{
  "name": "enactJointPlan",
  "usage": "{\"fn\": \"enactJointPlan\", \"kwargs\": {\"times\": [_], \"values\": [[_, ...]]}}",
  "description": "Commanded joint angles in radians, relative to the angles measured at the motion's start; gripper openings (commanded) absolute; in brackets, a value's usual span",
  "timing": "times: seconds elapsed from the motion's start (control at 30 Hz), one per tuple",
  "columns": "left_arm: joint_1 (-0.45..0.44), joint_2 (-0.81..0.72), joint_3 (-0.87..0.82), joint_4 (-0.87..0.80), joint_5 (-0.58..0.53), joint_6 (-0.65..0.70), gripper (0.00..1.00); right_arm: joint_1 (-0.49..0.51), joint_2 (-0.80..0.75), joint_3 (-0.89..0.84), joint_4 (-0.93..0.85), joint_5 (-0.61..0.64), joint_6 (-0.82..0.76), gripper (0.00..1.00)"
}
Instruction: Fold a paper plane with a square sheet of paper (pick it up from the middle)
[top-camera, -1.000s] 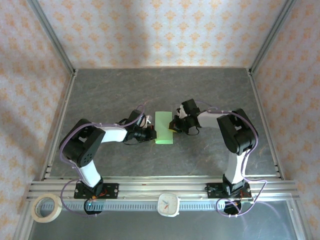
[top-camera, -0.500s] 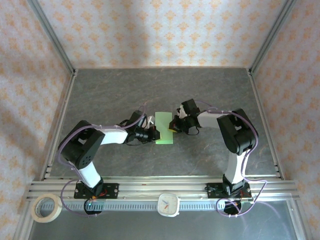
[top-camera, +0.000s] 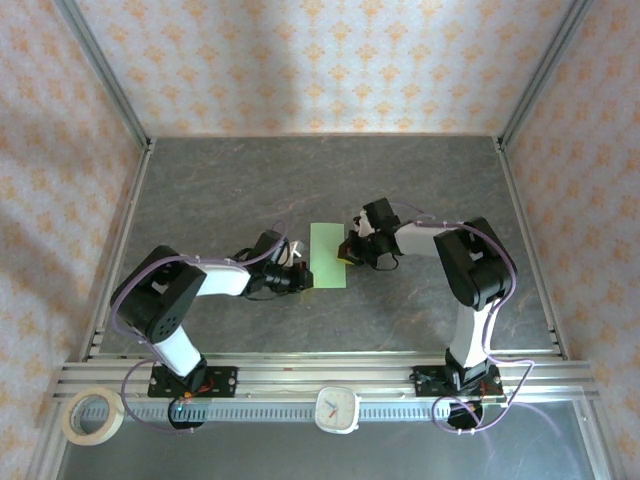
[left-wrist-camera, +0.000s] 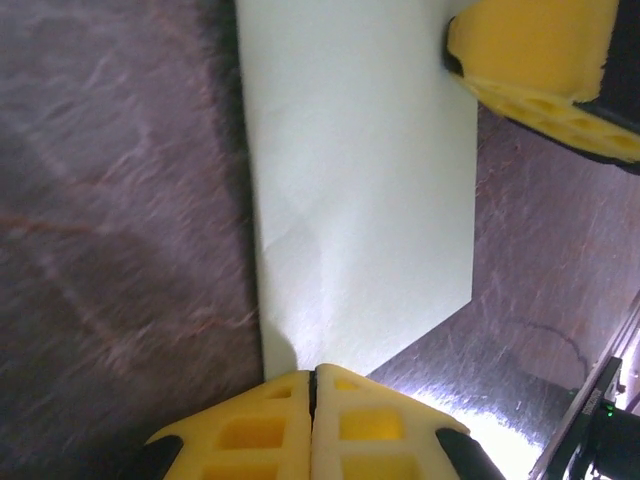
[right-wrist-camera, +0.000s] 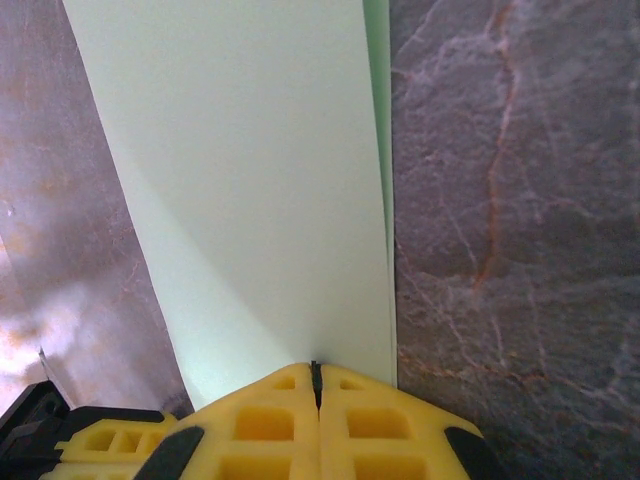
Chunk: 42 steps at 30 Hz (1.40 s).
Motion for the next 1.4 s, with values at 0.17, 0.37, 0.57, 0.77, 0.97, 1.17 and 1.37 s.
{"fn": "enactJointPlan", "kwargs": {"times": [0.17, 0.37, 0.57, 0.77, 0.97, 1.17, 1.37], "values": [[0.001, -0.086, 0.016, 0.047, 0.013, -0.053, 0.08, 0.004, 0.066, -0.059, -0.115, 0.166, 0.000, 0.00], [0.001, 0.032, 0.072, 0.062, 0.028, -0.050, 0.07, 0.004, 0.069, -0.061, -0.112, 0.165, 0.003, 0.00], [0.002, 0.071, 0.051, -0.054, 0.007, 0.040, 0.06, 0.004, 0.073, -0.059, -0.116, 0.165, -0.002, 0.00], [0.001, 0.048, -0.025, -0.157, -0.039, 0.125, 0.06, 0.004, 0.078, -0.054, -0.120, 0.168, -0.006, 0.00], [0.001, -0.008, -0.050, -0.226, -0.065, 0.179, 0.06, 0.004, 0.079, -0.050, -0.124, 0.168, -0.009, 0.00], [0.003, -0.112, 0.000, -0.204, -0.015, 0.165, 0.06, 0.003, 0.080, -0.048, -0.126, 0.167, -0.011, 0.00], [0.048, -0.091, 0.068, -0.040, 0.035, 0.022, 0.06, 0.003, 0.078, -0.050, -0.128, 0.166, -0.013, 0.00]]}}
